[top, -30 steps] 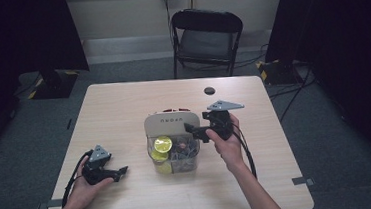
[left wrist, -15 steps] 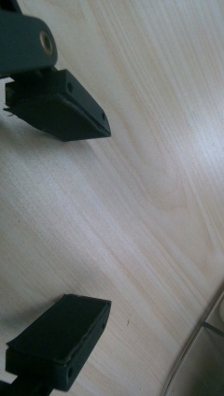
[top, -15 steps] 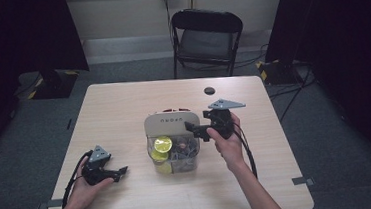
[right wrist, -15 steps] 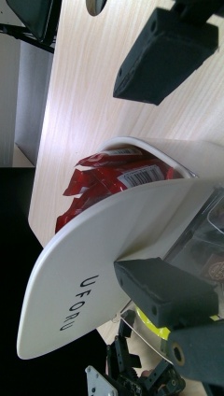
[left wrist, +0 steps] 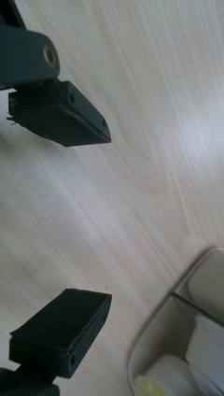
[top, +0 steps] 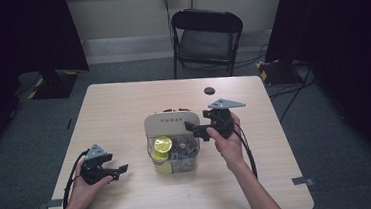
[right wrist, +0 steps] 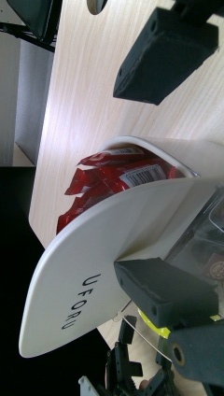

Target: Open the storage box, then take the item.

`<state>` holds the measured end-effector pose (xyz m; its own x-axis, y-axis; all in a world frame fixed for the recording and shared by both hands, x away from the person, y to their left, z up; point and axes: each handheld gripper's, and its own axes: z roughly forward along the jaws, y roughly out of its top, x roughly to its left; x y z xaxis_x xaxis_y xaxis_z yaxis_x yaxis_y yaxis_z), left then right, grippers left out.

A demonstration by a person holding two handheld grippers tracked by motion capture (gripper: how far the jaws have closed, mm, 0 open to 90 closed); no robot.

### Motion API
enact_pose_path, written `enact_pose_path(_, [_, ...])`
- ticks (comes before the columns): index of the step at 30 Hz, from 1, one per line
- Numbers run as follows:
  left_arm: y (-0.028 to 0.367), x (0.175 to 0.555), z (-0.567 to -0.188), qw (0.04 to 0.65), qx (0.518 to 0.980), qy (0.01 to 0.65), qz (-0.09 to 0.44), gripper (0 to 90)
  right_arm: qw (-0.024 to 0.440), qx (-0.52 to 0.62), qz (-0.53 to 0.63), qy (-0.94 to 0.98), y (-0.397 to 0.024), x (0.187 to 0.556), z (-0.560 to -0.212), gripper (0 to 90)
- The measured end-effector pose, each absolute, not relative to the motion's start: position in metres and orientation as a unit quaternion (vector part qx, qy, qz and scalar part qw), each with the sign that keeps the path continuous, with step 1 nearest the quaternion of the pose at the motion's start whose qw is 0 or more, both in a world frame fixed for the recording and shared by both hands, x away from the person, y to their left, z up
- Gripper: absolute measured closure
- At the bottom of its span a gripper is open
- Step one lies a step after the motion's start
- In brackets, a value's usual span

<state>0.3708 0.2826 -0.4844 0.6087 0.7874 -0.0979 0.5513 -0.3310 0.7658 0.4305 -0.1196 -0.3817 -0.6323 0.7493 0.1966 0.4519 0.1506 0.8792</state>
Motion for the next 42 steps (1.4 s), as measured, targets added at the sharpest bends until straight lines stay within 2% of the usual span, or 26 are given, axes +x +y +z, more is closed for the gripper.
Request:
enact_pose_path(19, [0.259, 0.352, -0.448, 0.451, 0.801, 0.368, 0.141, 20.0, 0.143, 0.402, 0.512, 0.745, -0.118, 0.431, -0.382, 13.8])
enact_pose_path(23, [0.255, 0.352, -0.442, 0.460, 0.802, 0.360, 0.124, 21.9, 0.143, 0.400, 0.513, 0.746, -0.118, 0.432, -0.382, 13.5])
enact_pose_path(40, [0.228, 0.348, -0.423, 0.481, 0.809, 0.312, 0.133, 22.3, 0.143, 0.400, 0.510, 0.748, -0.118, 0.431, -0.383, 13.7])
enact_pose_path(42, [0.226, 0.348, -0.419, 0.480, 0.811, 0.305, 0.137, 26.2, 0.143, 0.398, 0.511, 0.748, -0.118, 0.432, -0.382, 13.7])
